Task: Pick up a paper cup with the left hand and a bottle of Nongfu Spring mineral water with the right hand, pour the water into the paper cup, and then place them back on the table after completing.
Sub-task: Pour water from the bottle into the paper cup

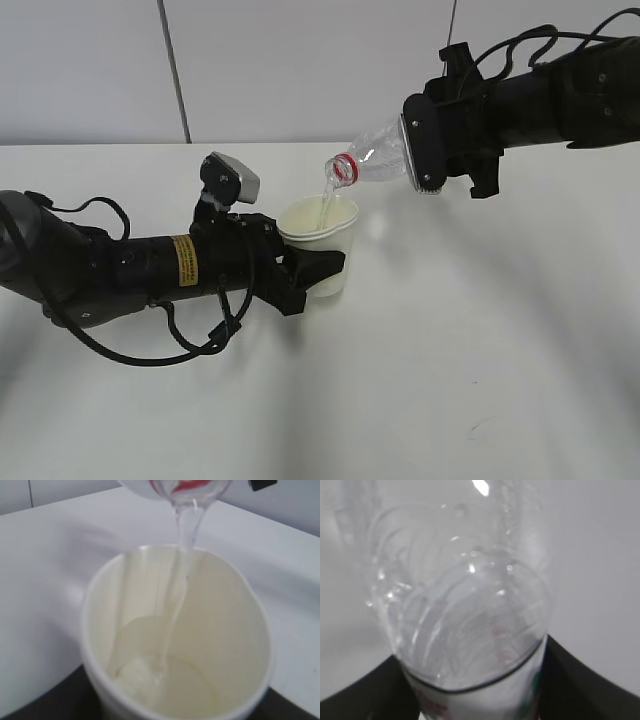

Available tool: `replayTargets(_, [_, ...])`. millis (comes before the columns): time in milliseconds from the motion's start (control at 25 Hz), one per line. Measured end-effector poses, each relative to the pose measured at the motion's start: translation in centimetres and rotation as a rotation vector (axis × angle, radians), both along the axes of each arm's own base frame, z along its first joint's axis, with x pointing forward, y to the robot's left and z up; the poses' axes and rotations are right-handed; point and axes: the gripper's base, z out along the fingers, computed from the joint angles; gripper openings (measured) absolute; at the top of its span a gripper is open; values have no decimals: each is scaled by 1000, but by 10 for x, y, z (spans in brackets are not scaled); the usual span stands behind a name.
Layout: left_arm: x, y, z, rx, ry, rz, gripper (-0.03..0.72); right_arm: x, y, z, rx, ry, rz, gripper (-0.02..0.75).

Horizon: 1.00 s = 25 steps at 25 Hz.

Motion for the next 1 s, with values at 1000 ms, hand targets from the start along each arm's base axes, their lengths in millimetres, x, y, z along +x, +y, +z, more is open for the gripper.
replayTargets(1000, [0,0,0,3,1,1,377,0,0,0,-3,-1,2,437])
